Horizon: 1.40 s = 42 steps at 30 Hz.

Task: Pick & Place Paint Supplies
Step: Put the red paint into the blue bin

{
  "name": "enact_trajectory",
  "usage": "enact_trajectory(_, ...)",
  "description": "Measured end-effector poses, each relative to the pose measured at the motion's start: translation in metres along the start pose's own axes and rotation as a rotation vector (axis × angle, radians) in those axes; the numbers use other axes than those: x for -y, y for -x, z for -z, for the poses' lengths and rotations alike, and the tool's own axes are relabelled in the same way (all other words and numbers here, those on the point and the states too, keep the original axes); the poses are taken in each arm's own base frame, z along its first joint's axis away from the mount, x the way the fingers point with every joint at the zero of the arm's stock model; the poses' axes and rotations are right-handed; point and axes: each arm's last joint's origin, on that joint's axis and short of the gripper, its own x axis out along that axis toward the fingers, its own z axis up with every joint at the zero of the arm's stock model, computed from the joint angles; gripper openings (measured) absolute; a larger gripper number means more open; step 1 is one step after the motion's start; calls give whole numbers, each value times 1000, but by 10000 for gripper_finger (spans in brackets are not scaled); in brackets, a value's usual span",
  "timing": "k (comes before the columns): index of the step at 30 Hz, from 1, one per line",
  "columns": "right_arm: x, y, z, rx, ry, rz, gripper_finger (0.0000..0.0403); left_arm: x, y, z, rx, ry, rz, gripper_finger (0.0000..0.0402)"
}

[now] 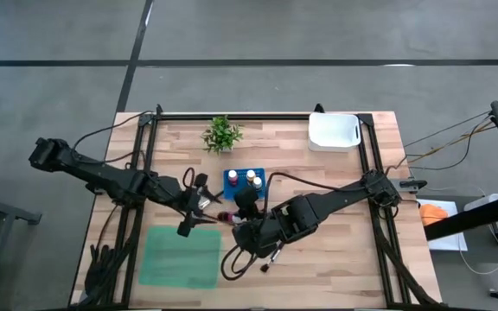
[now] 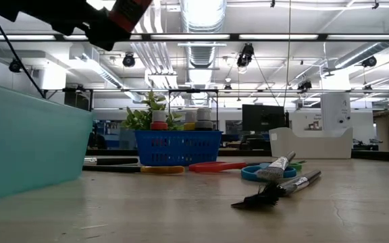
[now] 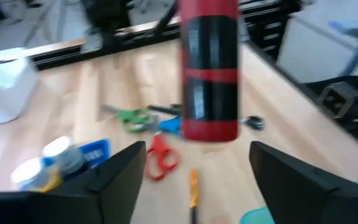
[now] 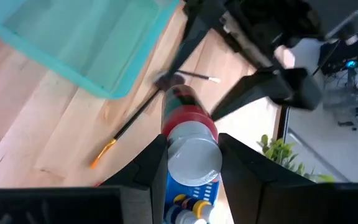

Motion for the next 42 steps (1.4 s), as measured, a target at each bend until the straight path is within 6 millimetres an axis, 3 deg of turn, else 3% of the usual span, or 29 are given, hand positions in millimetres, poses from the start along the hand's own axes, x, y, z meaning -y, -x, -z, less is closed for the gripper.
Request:
enact_trajectory(8,4,-3,8,-62,-36,-36,111,-11,41,-13,2,-15,-289,337)
enact_trajectory(16,39,-22,32,-169,-134,-133,111,-17,81,-24,140,23,-427,338)
enact_trajectory(22,76,-39,54,-219,-221,-210,111,-18,83,-25,154,-4,-451,338)
enact_trajectory(30,106,-51,73,-221,-304,-283,111,-17,74,-14,190,-40,-464,338)
enact_trajectory(42,118,-89,92,-287,-317,-342,111,-16,67,-2,205,-46,-470,338)
